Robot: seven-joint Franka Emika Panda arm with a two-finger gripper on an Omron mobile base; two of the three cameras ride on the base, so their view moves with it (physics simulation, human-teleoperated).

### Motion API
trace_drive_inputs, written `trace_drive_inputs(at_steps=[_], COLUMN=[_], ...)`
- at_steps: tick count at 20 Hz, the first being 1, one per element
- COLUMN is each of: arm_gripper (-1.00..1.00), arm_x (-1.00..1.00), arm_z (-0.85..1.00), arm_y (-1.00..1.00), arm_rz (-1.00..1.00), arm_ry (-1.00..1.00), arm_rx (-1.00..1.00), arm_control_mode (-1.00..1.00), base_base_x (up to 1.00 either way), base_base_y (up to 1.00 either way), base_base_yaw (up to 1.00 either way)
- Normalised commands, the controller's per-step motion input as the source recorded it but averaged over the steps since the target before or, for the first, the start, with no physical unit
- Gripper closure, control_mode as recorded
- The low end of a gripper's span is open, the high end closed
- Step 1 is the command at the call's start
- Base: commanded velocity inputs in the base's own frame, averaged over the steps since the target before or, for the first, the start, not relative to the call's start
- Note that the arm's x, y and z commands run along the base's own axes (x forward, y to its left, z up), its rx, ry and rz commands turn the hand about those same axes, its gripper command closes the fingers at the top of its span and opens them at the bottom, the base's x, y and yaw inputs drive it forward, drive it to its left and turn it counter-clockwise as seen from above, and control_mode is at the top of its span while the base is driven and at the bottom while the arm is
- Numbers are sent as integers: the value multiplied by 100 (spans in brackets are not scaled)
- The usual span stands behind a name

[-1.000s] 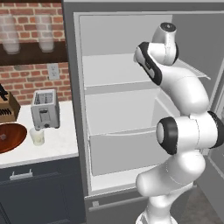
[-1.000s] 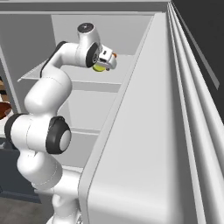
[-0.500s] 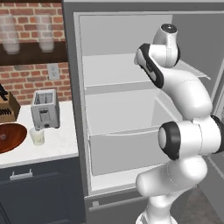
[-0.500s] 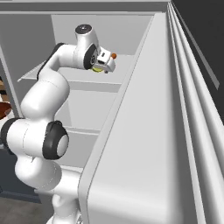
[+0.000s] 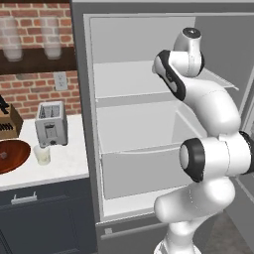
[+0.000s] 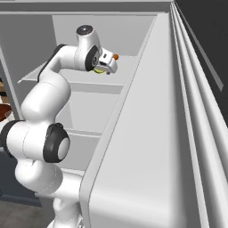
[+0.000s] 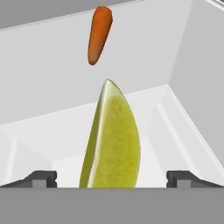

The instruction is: Grab a lemon wedge from the fridge and one ice cube from the ice bowl, and put them in the glass of lemonade.

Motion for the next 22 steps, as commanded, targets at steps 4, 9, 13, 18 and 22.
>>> trace_drive_inputs(at_steps=[4, 9, 13, 18, 22], arm_gripper=[-100, -100, -100, 100, 100], arm_x=[17, 7, -4, 0, -1], arm_z=[0, -18, -32, -19, -8], arm_y=[0, 0, 0, 0, 0], arm_rz=[0, 0, 0, 0, 0], arm_ry=[0, 0, 0, 0, 0], arm_rx=[0, 0, 0, 0, 0], arm_control_mode=[-100, -100, -100, -100, -100], base_base_x=[0, 0, 0, 0, 0], base_base_y=[0, 0, 0, 0, 0], base_base_yaw=[0, 0, 0, 0, 0])
